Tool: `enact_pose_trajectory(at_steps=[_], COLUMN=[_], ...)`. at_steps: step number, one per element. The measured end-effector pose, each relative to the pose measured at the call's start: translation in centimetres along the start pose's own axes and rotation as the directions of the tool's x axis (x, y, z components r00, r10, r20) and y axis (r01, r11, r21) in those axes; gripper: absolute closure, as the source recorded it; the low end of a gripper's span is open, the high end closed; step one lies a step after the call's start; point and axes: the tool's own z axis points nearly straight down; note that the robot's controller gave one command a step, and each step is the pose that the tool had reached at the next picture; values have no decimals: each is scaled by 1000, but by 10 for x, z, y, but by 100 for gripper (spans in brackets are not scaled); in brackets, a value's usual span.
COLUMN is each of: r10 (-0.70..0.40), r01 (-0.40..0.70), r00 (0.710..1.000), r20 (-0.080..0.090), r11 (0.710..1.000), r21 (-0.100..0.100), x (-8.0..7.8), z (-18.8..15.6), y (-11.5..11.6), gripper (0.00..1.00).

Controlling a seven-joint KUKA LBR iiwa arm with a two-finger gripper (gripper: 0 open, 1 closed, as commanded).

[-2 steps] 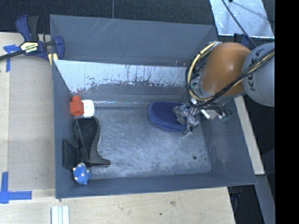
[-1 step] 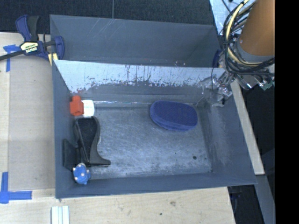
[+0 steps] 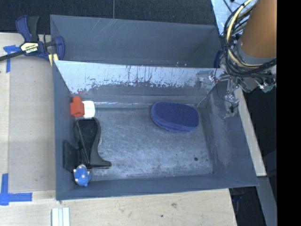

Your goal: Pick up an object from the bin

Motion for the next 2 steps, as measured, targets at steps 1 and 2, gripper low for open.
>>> enact_pose_trajectory(at_steps=[1, 2], r10=[-117, -101], r01=[117, 101], r00=[993, 995], r20=[-2, 6], r11=[993, 995], r21=[-5, -1], x=[-25, -25], z=[169, 187], y=[15, 11], gripper=[0, 0])
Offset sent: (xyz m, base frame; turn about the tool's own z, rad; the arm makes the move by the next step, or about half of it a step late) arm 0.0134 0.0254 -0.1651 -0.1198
